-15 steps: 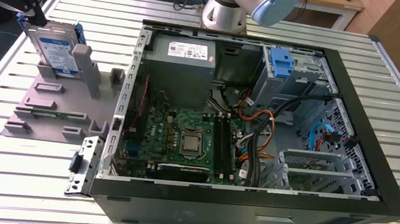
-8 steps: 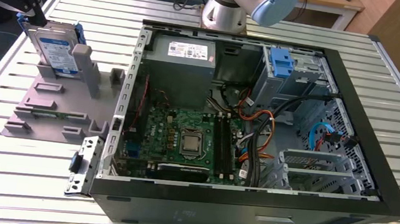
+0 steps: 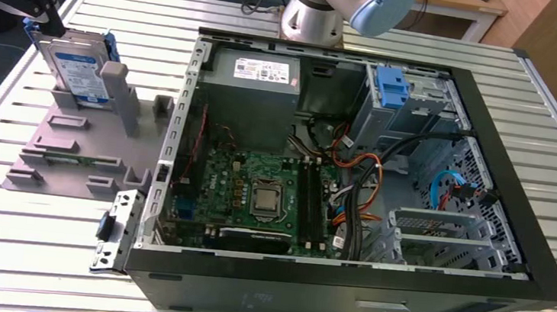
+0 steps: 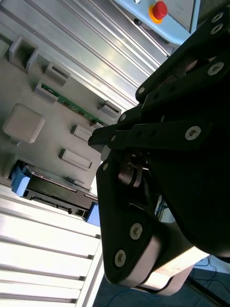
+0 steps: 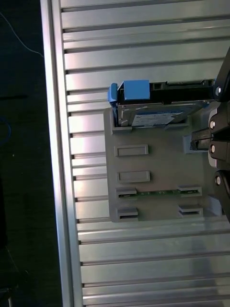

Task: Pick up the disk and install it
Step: 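Pick up the disk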

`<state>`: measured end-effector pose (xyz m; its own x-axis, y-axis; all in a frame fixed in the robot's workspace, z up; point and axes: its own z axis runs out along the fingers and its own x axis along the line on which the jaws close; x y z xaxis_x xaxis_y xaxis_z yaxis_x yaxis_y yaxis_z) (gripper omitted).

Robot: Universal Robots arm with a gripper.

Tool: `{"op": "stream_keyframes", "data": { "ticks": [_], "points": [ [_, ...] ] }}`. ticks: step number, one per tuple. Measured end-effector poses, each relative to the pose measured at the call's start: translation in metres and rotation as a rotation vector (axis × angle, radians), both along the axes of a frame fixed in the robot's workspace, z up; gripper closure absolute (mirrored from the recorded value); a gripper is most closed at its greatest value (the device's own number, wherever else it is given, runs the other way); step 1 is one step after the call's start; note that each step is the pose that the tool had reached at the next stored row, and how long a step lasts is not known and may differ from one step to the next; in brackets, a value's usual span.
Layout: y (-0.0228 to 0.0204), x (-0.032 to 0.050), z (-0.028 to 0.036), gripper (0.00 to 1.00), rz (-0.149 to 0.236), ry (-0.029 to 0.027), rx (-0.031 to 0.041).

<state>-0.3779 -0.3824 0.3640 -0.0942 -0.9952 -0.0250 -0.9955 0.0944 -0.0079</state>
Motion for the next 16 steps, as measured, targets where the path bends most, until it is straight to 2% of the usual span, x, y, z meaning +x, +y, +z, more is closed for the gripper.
{"op": "stream_keyframes", "data": {
  "ticks": [16],
  "points": [
    [0.0, 0.0, 0.0, 0.89, 0.012, 0.0, -0.0011]
  ]
}}
